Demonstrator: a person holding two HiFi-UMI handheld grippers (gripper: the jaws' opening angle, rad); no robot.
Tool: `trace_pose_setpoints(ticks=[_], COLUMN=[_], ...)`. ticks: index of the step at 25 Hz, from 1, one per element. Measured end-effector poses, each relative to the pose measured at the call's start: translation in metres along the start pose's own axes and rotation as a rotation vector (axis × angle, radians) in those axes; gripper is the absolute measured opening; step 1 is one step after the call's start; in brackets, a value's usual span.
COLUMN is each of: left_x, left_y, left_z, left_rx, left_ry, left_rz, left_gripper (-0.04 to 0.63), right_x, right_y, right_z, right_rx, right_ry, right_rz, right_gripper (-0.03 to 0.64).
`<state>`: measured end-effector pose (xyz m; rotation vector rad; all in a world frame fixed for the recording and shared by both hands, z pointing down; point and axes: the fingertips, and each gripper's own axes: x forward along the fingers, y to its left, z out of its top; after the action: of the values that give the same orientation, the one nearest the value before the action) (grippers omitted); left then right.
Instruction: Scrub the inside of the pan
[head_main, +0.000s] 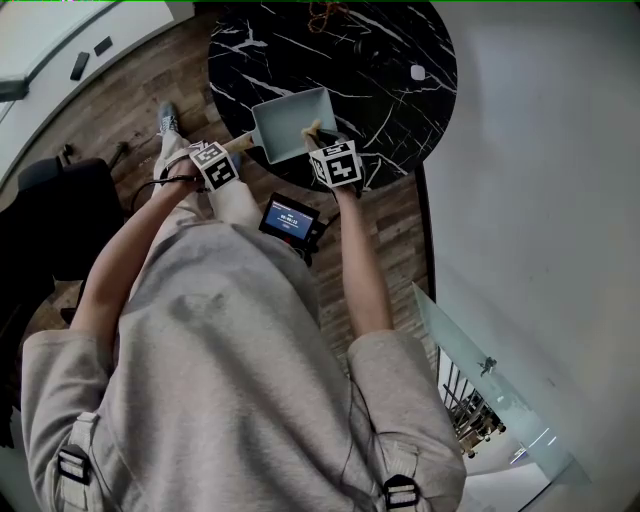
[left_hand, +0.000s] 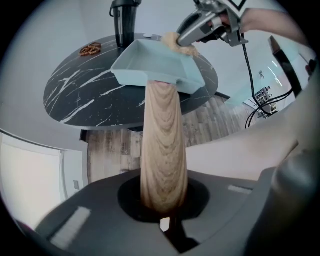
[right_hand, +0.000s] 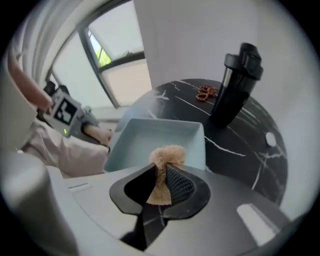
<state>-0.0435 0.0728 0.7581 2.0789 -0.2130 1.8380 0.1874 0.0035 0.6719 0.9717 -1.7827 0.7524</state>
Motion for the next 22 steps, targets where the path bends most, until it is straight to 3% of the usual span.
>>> trace_pose_setpoints(ticks=[3,9,13,18,22], left_x=[0.000,0.001,-0.001,-0.006,-0.006], left_y=[0.000,0.006,0.005,0.011,0.016], left_z=[-0.001,-0.017,-0.019,0.000,0.007], left_rx=[-0.004,0.008,-0.003,0.063,0.096], left_ry=[0.007,0.008,-0.006,-0.114,-0.137], left_rz=[0.002,0.019,0.025,0.082,0.107], left_gripper=[0.000,-0.002,-0.002,0.002,0.021], right_x=[0.009,0.033,0.037,0.039,0.039], right_y=[-0.012,-0.034,-0.035,-0.033,-0.033], right_z=[-0.018,-0.027,-0.027,-0.027,-0.027], right_rx=[-0.172,-0.217,-0.219,-0.174,-0.157], right_ry=[0.141,0.316,0.319,0.304,0.314], right_rz=[-0.140,-0.180,-0.201,-0.188,-0.175], right_gripper=[0.074,0.071,0.069,0.067,0.067])
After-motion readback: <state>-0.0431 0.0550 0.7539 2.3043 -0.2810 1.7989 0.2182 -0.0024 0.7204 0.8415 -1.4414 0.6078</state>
